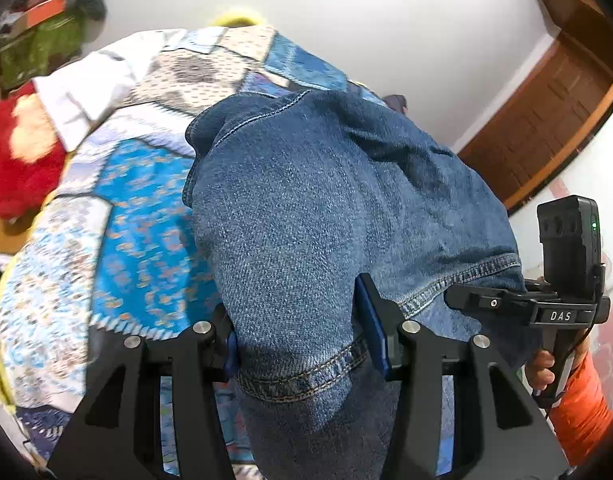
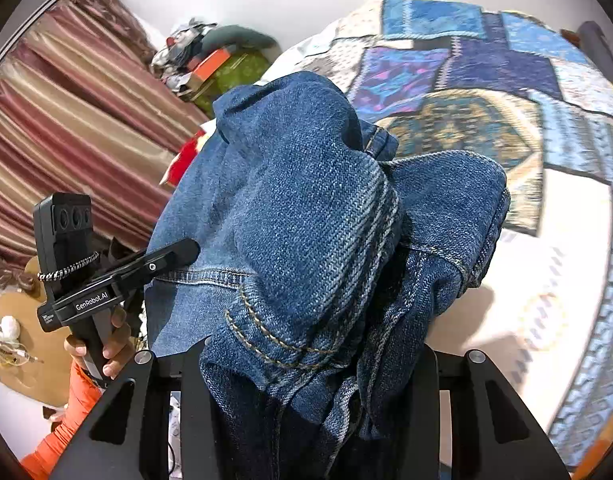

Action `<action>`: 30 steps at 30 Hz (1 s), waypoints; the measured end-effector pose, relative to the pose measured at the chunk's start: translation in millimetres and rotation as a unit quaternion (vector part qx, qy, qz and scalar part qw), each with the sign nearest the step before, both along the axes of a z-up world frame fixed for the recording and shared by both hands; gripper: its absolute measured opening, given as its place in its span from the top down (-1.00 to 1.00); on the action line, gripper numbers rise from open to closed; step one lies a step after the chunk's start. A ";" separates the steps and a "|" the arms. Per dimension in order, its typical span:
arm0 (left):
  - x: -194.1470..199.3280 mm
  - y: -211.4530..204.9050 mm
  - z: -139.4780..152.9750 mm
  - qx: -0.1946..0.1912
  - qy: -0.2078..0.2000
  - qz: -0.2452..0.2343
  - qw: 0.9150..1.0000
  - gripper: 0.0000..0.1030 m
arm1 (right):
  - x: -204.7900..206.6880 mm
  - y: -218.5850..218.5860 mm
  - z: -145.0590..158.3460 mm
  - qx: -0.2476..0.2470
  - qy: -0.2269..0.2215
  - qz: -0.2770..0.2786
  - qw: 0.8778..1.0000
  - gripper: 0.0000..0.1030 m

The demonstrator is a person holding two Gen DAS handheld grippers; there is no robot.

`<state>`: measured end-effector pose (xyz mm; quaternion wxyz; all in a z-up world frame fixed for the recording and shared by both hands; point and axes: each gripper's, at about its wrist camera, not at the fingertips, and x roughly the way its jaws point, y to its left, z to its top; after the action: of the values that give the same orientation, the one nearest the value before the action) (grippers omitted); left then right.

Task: Fold large clothes

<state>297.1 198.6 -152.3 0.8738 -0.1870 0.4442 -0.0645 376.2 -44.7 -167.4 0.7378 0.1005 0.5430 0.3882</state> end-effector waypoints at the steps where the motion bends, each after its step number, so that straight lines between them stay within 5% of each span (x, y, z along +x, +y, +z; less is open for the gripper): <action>1: -4.0 9.5 -4.5 0.001 0.003 0.006 1.000 0.04 | -2.3 6.6 -2.0 0.000 0.002 0.004 1.000 0.20; 12: -16.5 67.1 -105.0 -0.031 0.092 0.056 0.994 0.04 | -14.5 77.7 -92.0 -0.026 0.083 0.047 0.995 0.20; 19: -28.9 88.3 -141.0 -0.091 0.098 0.073 0.988 -0.11 | -14.2 96.7 -104.6 -0.050 0.065 0.075 0.994 0.14; 23: -40.4 87.0 -131.9 -0.033 0.093 0.082 0.992 -0.29 | -15.5 98.3 -99.0 -0.066 0.052 0.089 0.992 0.01; 26: -49.5 84.9 -116.4 0.045 0.092 0.087 0.991 -0.29 | -19.1 83.9 -91.5 -0.083 0.039 0.084 0.992 -0.22; 30: -61.5 69.5 -88.7 0.126 0.067 0.071 0.987 -0.30 | -30.5 69.5 -66.0 -0.104 -0.004 0.084 0.991 -0.26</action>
<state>235.6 268.1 -241.0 0.8608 -0.1106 0.4923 0.0666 345.7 24.8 -233.4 0.7113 -0.0244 0.5841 0.3902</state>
